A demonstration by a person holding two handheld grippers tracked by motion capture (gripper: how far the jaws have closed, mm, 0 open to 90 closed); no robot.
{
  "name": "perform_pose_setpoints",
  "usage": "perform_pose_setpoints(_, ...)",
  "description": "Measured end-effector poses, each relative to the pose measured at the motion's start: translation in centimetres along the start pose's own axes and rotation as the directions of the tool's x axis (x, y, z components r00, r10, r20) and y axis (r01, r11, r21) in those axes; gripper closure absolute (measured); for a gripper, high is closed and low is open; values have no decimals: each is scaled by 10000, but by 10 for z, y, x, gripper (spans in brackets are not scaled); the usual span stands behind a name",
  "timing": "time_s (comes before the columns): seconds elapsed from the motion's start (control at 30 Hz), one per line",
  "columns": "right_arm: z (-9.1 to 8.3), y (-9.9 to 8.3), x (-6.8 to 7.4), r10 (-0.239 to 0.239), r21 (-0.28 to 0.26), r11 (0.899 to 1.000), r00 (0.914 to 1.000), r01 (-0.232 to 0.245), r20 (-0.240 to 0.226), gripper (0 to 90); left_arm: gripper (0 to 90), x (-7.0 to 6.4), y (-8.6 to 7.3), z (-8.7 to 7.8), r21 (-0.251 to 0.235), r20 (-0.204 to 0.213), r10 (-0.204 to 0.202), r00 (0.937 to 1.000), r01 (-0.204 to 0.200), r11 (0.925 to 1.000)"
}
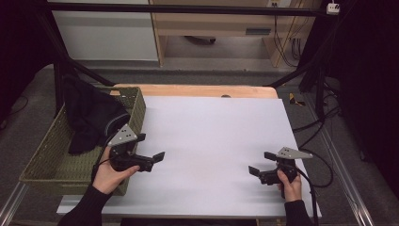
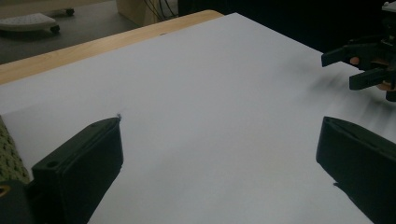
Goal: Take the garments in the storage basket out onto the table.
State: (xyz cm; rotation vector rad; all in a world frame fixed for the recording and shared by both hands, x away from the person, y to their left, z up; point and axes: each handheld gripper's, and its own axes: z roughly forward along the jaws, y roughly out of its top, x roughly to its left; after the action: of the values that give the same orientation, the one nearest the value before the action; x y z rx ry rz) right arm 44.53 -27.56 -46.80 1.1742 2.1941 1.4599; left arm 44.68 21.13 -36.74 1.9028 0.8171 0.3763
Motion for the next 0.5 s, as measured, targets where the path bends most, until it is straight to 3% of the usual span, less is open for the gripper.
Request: perform_pose_setpoints(0.5,0,0,0,0,-1,10000,10000,1,28,23,0,22,18,-32,-260,-624,-34,9980,17,9997)
